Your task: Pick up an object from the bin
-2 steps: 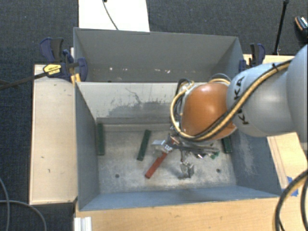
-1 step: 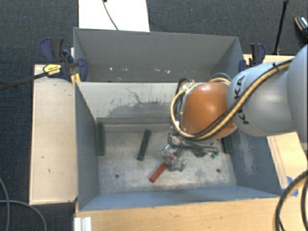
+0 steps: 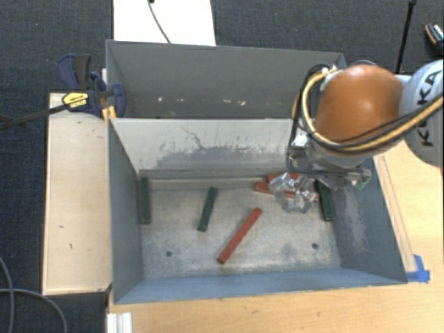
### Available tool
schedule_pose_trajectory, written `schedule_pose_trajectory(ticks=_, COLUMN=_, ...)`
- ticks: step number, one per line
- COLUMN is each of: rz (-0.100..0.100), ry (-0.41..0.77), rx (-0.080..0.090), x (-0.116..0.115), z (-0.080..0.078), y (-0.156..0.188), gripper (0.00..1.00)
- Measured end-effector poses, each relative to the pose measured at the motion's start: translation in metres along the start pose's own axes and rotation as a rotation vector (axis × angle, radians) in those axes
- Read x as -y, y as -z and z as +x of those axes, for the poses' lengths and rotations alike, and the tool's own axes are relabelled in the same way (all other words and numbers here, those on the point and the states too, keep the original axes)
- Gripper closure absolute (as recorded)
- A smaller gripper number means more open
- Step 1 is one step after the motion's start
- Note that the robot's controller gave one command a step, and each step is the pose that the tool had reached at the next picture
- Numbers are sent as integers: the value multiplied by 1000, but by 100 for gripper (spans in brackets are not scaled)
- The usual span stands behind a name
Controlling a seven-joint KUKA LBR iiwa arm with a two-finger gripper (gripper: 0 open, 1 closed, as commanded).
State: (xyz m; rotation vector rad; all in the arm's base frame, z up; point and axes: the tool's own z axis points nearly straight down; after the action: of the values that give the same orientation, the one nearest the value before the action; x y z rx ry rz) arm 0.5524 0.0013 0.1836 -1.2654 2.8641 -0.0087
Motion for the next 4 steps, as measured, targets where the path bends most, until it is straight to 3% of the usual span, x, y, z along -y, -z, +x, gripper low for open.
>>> schedule_pose_trajectory(ticks=1, rz=-9, ry=2, rx=-5, x=-4, z=-1, y=-5, gripper=0)
schedule_pose_trajectory(ticks=2, rz=-17, ry=181, rx=-8, x=-79, z=-16, y=-93, gripper=0)
schedule_pose_trajectory(ticks=3, rz=-10, ry=176, rx=-4, x=-75, z=-16, y=-90, gripper=100)
schedule_pose_trajectory(ticks=4, rz=-4, ry=442, rx=1, x=-55, z=-24, y=26, gripper=100)
